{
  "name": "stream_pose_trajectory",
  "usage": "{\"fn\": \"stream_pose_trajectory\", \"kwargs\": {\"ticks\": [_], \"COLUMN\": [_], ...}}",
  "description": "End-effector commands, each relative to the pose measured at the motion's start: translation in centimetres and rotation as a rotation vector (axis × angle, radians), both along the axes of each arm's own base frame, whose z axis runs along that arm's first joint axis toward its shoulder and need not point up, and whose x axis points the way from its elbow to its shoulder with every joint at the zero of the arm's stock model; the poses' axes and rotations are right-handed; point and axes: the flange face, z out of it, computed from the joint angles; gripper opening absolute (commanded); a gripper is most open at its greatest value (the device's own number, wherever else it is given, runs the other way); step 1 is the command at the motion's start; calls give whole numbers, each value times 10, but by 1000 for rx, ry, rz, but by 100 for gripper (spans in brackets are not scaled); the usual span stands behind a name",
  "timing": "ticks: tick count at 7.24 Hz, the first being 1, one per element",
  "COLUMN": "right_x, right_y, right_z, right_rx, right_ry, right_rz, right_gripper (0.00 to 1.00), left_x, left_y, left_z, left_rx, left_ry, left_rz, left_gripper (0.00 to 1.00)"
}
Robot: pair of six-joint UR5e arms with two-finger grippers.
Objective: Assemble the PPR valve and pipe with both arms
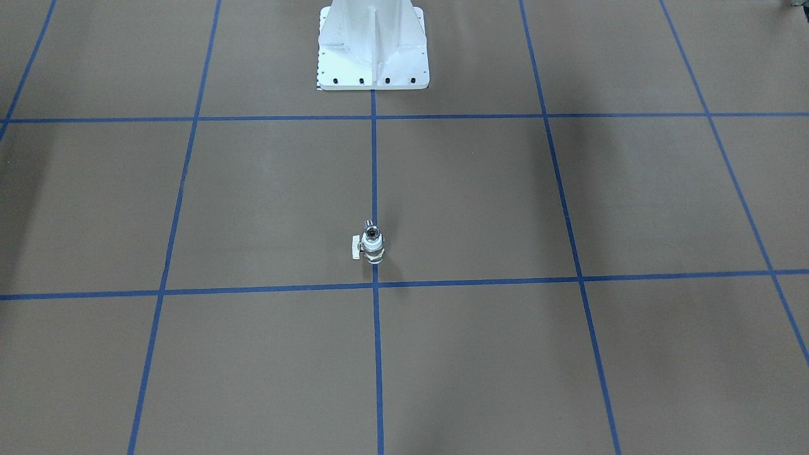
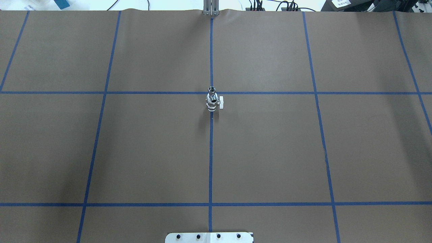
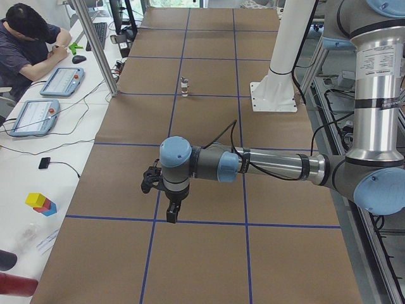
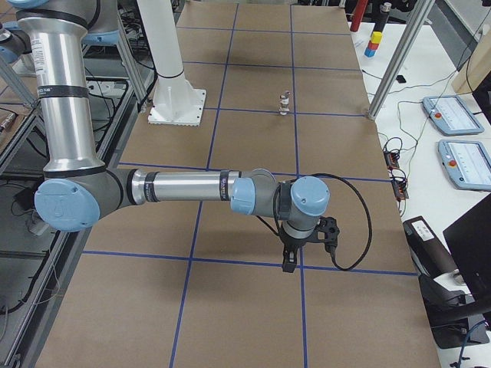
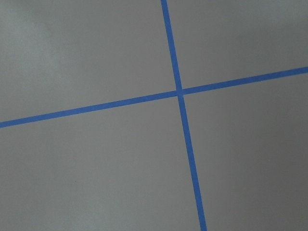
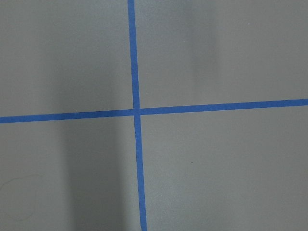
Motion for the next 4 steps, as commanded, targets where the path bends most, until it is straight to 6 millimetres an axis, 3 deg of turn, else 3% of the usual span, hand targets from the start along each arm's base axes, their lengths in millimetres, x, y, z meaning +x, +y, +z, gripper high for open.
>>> {"fn": "stream_pose_trajectory", "kwargs": {"ticks": [1, 4], "right_x": [-1, -1], "right_y": [4, 6], "right_z": [-3, 0], "right_rx": [-15, -13], "right_ry": [-4, -7], "right_rz": [3, 1], "right_gripper": [100, 100], "left_x": [0, 0], "left_y": [0, 0], "left_z": [3, 4], "left_rx": [-3, -5], "left_ry": [0, 1], "left_rz": [1, 3], "left_gripper": [100, 100]}}
